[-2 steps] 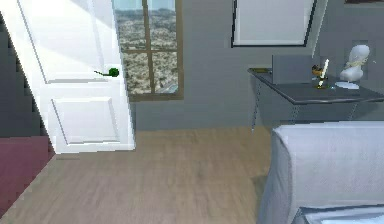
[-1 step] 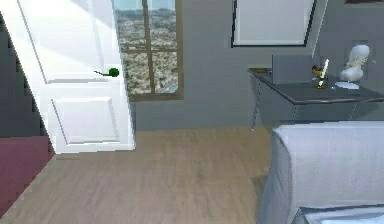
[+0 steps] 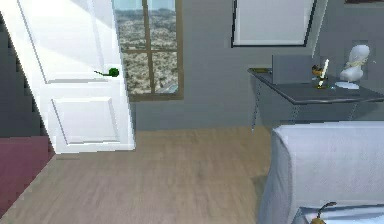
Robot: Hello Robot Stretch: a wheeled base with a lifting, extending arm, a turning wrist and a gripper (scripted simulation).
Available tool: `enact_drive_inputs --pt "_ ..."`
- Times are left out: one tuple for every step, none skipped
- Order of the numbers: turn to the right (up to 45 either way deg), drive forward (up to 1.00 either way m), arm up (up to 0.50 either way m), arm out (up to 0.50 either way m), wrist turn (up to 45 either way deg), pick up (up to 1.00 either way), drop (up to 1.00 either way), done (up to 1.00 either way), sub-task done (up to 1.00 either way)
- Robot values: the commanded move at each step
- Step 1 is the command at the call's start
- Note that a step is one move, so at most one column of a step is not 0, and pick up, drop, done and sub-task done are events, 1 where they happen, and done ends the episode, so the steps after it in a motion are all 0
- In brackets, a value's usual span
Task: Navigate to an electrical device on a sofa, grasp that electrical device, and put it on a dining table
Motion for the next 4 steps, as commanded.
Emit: enact_drive_inputs --pt "0.0 0.0 0.0 0.0 -24.0 0.0 0.0 0.0 0.0" --pt "0.0 0.0 0.0 -0.18 0.0 0.0 0.0 0.0 0.0" --pt "-39.0 0.0 0.0 0.0 0.0 0.0 0.0 0.0 0.0" --pt "0.0 1.0 0.0 0.0 0.0 0.0 0.0 0.0 0.0"
